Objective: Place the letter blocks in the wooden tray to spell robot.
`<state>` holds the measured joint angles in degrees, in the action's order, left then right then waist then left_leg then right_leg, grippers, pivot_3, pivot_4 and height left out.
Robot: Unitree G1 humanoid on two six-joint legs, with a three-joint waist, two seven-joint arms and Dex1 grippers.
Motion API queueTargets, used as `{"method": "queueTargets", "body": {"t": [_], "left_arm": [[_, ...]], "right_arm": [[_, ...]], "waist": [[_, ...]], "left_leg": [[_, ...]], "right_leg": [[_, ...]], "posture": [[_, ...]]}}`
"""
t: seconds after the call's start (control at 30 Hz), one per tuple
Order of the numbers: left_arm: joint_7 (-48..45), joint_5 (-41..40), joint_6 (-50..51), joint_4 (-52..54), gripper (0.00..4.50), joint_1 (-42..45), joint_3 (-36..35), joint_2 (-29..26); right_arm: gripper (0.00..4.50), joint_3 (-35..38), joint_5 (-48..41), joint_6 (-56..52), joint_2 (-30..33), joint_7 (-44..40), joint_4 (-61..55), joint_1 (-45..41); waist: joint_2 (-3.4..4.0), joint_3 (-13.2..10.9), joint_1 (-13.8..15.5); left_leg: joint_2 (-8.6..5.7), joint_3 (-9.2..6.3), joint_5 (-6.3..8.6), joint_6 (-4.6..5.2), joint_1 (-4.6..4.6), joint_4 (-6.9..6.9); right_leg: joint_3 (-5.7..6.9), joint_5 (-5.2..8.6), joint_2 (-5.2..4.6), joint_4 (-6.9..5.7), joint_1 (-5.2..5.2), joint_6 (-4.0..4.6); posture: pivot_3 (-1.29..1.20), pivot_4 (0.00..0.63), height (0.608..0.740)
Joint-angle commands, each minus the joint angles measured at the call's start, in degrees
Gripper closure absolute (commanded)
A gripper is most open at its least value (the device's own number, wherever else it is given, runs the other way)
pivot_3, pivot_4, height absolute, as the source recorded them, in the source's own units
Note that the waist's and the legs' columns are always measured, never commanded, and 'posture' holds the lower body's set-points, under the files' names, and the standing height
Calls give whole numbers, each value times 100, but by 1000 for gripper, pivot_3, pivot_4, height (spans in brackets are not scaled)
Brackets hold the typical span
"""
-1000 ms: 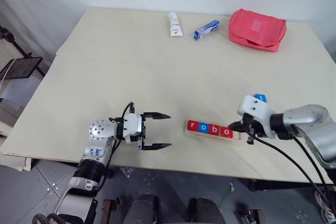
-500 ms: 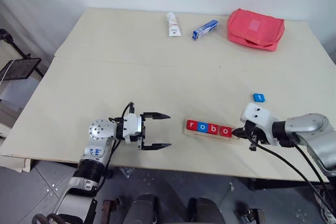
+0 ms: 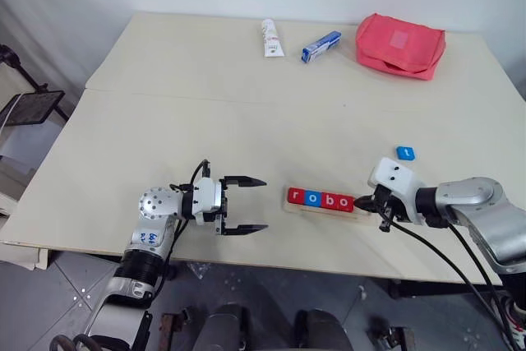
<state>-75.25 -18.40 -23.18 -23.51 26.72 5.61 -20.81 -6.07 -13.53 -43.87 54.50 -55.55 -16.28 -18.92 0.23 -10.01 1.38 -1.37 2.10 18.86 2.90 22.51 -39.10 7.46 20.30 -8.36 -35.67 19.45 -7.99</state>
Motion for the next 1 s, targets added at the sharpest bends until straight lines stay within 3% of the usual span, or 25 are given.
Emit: {"method": "queueTargets", "body": {"t": [0.03,0.27,0.37,0.57,0.73,1.0], "left_arm": [[-22,-13,-83,-48,0,143,9,54],[-107,-9,-160,-266,0,301,-2,102],[-189,-20,-191,-378,0,355,-14,108],[-314,-28,-209,-550,0,467,-23,153],[-433,-26,-234,-740,0,592,-41,179],[-599,-23,-281,-875,0,716,-33,217]], "right_arm": [[4487,343,-78,-48,50,126,-191,120],[4487,1153,-309,-138,-2,399,-575,612],[3925,2344,-445,-147,-558,1087,-722,1067],[1879,3413,-511,21,-1039,1556,-924,1874],[186,3788,-647,142,-1444,1867,-857,2155],[35,3368,-649,358,-1727,2376,214,1076]], "waist": [[0,0,5],[0,0,3],[-1,0,14],[-1,0,18],[0,1,-4],[1,1,-23]], "left_leg": [[0,0,0,0,0,0],[-1,0,0,0,2,0],[2,-1,0,0,1,2],[-6,-4,0,2,0,2],[-4,4,0,2,-5,4],[0,14,-4,2,-13,3]], "right_leg": [[0,0,0,0,0,0],[2,0,0,-1,1,0],[6,0,1,-2,0,0],[6,0,-2,-11,0,0],[1,0,-1,-12,1,0],[-6,0,1,-14,0,0]], "posture": [[0,150,740],[0,150,740],[0,150,740],[0,150,740],[0,150,740],[0,150,740]]}}
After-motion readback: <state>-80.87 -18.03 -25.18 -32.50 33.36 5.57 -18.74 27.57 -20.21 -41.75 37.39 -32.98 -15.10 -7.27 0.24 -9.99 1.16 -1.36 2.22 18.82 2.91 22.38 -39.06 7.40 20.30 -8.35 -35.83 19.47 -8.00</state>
